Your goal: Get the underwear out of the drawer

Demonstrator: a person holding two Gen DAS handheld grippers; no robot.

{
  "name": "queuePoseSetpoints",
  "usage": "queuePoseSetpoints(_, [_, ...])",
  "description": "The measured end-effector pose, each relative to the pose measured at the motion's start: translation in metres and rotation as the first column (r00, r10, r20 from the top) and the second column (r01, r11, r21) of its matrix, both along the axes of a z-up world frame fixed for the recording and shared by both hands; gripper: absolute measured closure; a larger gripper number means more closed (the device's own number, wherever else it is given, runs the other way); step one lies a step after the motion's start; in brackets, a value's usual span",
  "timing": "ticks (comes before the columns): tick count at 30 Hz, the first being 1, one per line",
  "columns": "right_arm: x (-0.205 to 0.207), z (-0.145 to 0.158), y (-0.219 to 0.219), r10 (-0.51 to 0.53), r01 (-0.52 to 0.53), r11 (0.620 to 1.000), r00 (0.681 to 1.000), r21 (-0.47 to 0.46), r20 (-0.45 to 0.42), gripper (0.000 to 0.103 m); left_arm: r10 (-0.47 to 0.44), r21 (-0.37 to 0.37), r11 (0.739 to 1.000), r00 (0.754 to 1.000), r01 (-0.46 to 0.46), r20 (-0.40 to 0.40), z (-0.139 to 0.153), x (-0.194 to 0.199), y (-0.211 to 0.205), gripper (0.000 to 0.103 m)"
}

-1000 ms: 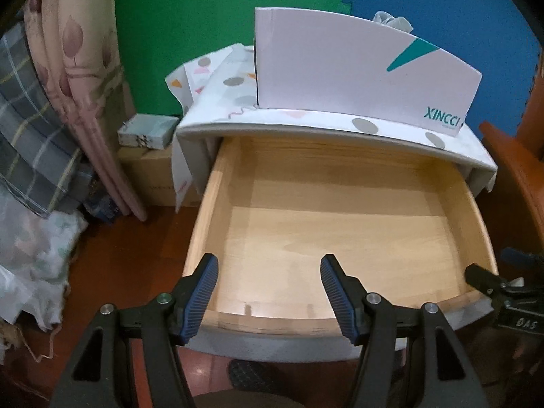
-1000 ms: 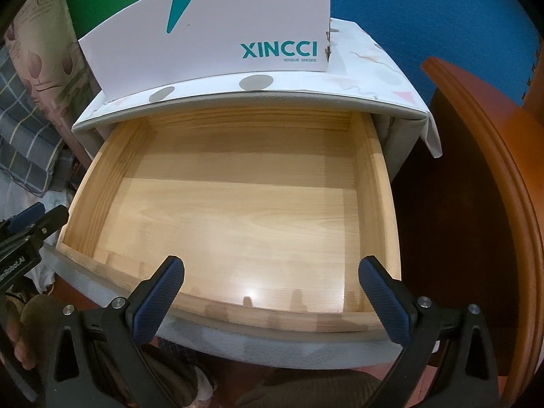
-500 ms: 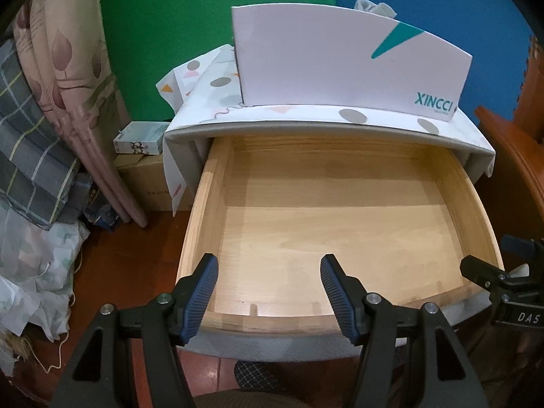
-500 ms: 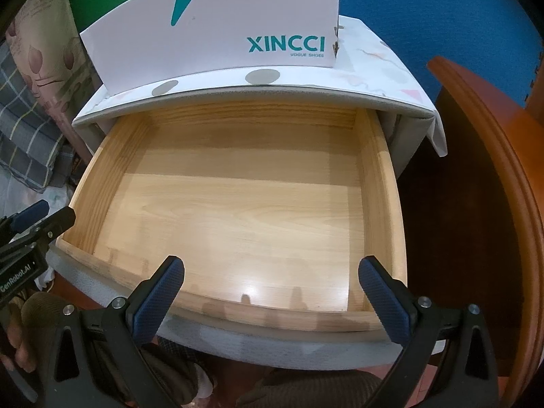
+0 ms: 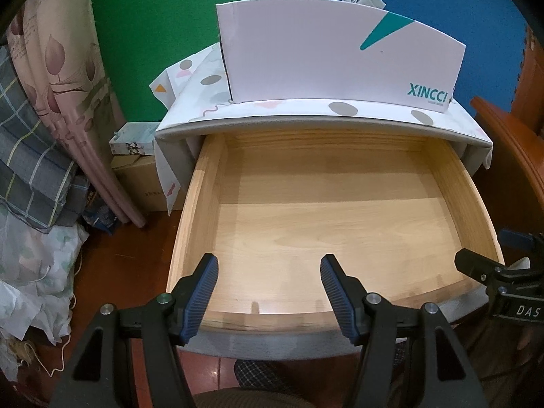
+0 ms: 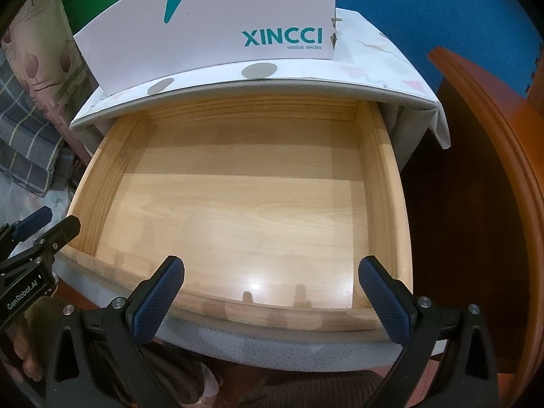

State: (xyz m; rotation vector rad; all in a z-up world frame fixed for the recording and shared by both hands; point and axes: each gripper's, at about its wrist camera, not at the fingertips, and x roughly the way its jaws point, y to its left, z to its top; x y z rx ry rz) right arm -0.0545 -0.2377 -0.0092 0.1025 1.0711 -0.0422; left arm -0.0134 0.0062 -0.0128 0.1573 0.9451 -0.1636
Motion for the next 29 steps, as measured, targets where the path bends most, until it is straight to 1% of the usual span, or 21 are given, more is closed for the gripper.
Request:
queuePoseSetpoints(7, [0.002, -0.0006, 0.0018, 0.002, -0.002, 1.0, 1.0, -0.003, -0.003, 0.001, -0.006, 0.012, 1.0, 1.0, 0.006, -0.004, -0.0013, -0.0004, -0.0019, 0.039])
queuePoseSetpoints(29, [0.0021, -0.0008, 0.0015, 0.003, -0.003, 1.0, 1.0, -0.003, -0.003, 0.001, -0.003, 0.018, 1.0, 1.0, 0.003, -0.021, -0.0031, 0.0017, -0.0025, 0.039])
